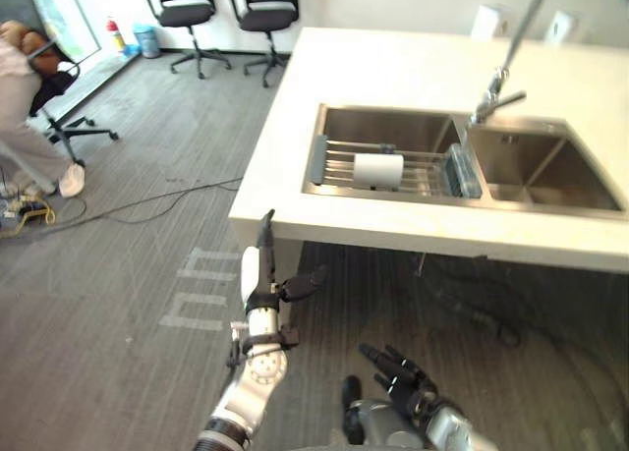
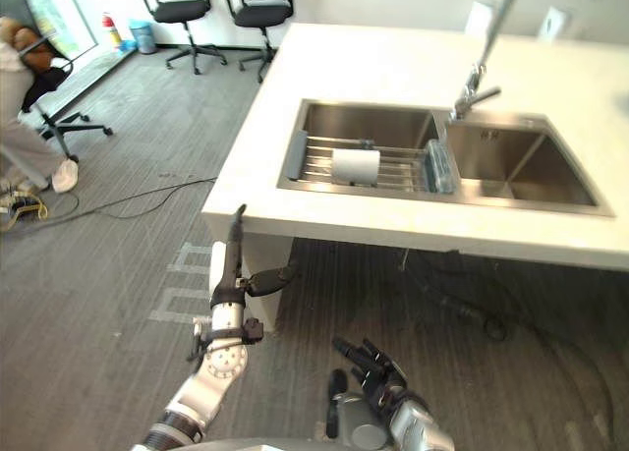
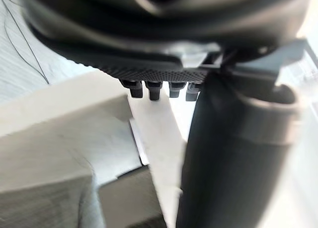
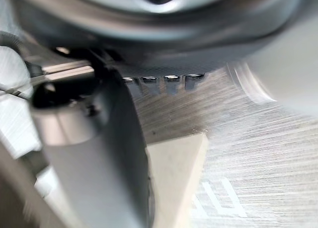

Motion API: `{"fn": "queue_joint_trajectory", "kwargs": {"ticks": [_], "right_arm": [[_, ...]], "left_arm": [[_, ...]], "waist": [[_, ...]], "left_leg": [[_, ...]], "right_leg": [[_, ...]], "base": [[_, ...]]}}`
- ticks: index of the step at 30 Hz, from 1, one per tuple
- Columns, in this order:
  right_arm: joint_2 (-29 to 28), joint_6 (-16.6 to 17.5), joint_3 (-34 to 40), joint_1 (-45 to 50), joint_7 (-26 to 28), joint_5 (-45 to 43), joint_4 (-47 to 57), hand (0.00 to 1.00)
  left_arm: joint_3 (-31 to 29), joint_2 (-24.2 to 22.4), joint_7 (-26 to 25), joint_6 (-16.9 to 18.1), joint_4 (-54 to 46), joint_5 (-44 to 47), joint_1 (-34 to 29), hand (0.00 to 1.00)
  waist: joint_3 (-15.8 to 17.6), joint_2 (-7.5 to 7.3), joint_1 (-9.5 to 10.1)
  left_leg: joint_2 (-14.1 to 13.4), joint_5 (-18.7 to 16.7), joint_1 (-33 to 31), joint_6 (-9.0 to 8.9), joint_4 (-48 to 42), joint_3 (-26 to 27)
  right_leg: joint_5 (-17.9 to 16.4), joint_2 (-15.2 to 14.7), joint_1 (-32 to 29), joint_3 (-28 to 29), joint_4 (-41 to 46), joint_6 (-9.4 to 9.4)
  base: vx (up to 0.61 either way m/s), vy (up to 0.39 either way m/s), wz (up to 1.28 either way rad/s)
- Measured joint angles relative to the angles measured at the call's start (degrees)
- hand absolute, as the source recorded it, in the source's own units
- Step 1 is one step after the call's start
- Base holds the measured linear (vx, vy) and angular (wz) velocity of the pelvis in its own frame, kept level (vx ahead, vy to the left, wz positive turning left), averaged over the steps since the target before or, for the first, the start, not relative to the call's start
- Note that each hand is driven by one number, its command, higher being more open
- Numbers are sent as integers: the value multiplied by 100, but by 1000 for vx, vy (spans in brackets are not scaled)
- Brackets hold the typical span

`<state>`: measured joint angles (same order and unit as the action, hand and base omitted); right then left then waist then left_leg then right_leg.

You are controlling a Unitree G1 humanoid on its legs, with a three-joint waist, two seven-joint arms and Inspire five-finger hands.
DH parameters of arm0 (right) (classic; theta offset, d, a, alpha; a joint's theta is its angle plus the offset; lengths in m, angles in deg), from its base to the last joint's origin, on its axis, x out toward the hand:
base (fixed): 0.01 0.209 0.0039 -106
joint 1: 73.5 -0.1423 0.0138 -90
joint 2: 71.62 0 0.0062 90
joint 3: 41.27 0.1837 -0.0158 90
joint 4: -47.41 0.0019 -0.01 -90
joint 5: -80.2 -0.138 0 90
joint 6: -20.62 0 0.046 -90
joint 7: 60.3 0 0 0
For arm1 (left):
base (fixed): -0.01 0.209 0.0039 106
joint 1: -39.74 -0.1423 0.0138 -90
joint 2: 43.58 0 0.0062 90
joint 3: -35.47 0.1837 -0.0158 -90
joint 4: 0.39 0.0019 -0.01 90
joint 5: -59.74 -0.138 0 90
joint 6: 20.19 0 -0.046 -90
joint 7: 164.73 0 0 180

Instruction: Walk over to the sink, pick up the cup, carry it to the dishwasher, place the cup inside the dishwasher, then close the dishwasher door

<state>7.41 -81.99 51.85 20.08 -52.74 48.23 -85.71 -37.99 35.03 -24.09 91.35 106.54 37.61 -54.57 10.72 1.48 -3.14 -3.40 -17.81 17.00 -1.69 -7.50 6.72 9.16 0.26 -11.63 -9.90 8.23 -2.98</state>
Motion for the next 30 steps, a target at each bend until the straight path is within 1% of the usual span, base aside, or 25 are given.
{"fn": "queue_joint_trajectory", "kwargs": {"ticks": [2,3,4,5,6,7,8,9,10,11,13,16,17,18,19,20,21,22,23,24,25,26,28,29,30], "right_arm": [[15,-47,-8,23,22,-7,30,100],[5,-78,-4,163,30,-7,272,100],[11,-113,0,229,50,-10,470,100],[21,-164,10,275,86,-10,580,100],[78,-235,-12,389,131,-5,725,100],[51,-283,-8,386,121,11,720,100],[138,-393,-24,434,101,49,751,100],[182,-421,-33,520,99,51,816,100],[220,-455,-50,563,74,55,804,100],[287,-493,-136,620,62,50,718,100],[295,-482,-135,581,73,53,443,100],[293,-463,-134,477,98,64,220,100],[295,-440,-113,460,97,64,215,100],[295,-417,-97,471,95,64,214,100],[227,-392,-67,502,64,63,166,100],[172,-362,-43,612,61,63,218,100],[140,-337,16,618,66,67,248,100],[129,-321,131,646,101,94,288,100],[71,-214,139,643,117,193,331,100],[16,-180,140,653,115,246,358,100],[-62,-151,96,729,118,313,402,100],[-105,-85,99,744,118,324,390,100],[-79,-77,123,713,119,347,308,100],[-80,-78,128,712,121,352,302,100],[-79,-93,134,712,143,412,308,100]], "left_arm": [[-194,60,-300,125,-99,-220,-131,100],[-348,57,-454,232,-284,-351,-141,100],[-536,99,-691,496,-636,-546,-161,100],[-636,113,-802,645,-884,-641,-169,100],[-763,90,-1005,945,-1436,-749,-204,100],[-853,52,-1093,1150,-1926,-889,-227,100],[-869,-69,-1271,1460,-2444,-1017,-267,100],[-915,-162,-1337,1664,-2775,-1091,-312,100],[-943,-264,-1395,1848,-2994,-1148,-341,100],[-945,-308,-1465,2035,-3217,-1234,-340,100],[-953,-247,-1434,2144,-3388,-1279,-345,100],[-916,-156,-896,2051,-3569,-990,-298,100],[-853,-134,-539,1941,-3540,-858,-249,100],[-781,-102,-350,1867,-3510,-805,-215,100],[-605,18,-36,1749,-3491,-754,-208,100],[-364,172,311,1588,-3495,-670,-159,100],[-247,235,512,1498,-3495,-651,-92,100],[-13,358,811,1341,-3492,-648,37,100],[125,474,1107,1184,-3466,-615,177,100],[159,515,1255,1091,-3452,-577,252,100],[185,630,1467,944,-3439,-576,369,100],[185,680,1559,897,-3417,-580,395,100],[319,703,2131,573,-3396,-544,419,100],[337,702,2261,488,-3382,-538,420,100],[336,704,2560,293,-3309,-462,422,100]], "waist": [[5,15,14],[33,54,54],[10,107,69],[-11,98,46],[-102,205,-23],[-116,196,17],[-134,306,38],[-132,411,79],[-170,458,135],[-217,414,213],[-280,403,376],[-319,394,363],[-352,398,340],[-374,389,307],[-434,318,300],[-533,253,220],[-539,255,189],[-541,284,117],[-534,292,50],[-555,255,27],[-623,125,-18],[-641,89,-46],[-671,132,-85],[-669,133,-85],[-660,141,-86]], "left_leg": [[-247,-81,-20,-29,-98,51],[-377,-279,8,40,-144,100],[-498,-352,15,76,-144,169],[-514,-401,33,180,-122,172],[-631,-468,104,364,-136,171],[-682,-416,-180,305,-948,163],[-920,-255,-921,483,-2645,168],[-1161,211,-1446,616,-3837,192],[-1252,189,-1771,429,-4382,206],[-1211,31,-2045,252,-4439,210],[-996,-128,-2256,149,-3833,189],[-555,-27,-2264,-28,-2236,163],[-382,106,-2217,-130,-1554,153],[-292,307,-2159,-107,-1128,140],[-128,851,-1804,-93,-520,129],[-50,1123,-1467,-58,89,143],[-59,1200,-1316,-41,304,135],[-184,1266,-1145,-22,476,145],[-248,1263,-1013,-26,583,149],[-254,1252,-959,-42,621,170],[-193,1154,-876,-157,631,242],[-176,1056,-828,-204,607,266],[-284,989,-819,-230,365,372],[-289,989,-817,-230,287,399],[-302,989,-825,-230,20,500]], "right_leg": [[-253,213,44,-49,160,-17],[-421,307,-11,-124,321,-55],[-650,350,-170,-143,744,-104],[-866,341,-269,-106,1052,-116],[-1172,452,-250,-147,1207,-68],[-1333,481,-180,-173,1220,-167],[-1398,589,76,-134,989,-251],[-1384,675,382,-98,707,-299],[-1358,711,671,-21,485,-354],[-1356,693,979,96,198,-355],[-1343,650,1360,357,-114,-335],[-1353,563,1621,645,-366,-259],[-1397,535,1635,694,-360,-185],[-1424,520,1654,695,-359,-142],[-1504,445,1709,744,-290,-32],[-1568,401,1662,736,-93,65],[-1605,412,1587,719,146,117],[-1860,472,1168,699,889,126],[-2045,457,1020,730,693,76],[-2006,421,998,795,306,105],[-1253,241,983,845,-413,232],[-1017,242,1000,847,-400,178],[-1016,306,1070,891,-353,165],[-1032,311,1044,866,-256,159],[-1034,338,938,756,98,156]], "base": [[92,-126,-11],[59,-114,-14],[31,-69,-14],[197,-96,-4],[252,-45,10],[356,-112,7],[338,-83,1],[349,-91,-8],[421,-51,-19],[421,-76,-30],[482,-82,-60],[409,19,-55],[370,90,-25],[321,121,-29],[317,104,-9],[324,99,-2],[322,96,13],[240,81,-3],[205,63,-15],[121,4,-21],[163,-33,-19],[228,-61,-23],[223,-75,-29],[120,-66,-40],[60,-51,-43]]}}
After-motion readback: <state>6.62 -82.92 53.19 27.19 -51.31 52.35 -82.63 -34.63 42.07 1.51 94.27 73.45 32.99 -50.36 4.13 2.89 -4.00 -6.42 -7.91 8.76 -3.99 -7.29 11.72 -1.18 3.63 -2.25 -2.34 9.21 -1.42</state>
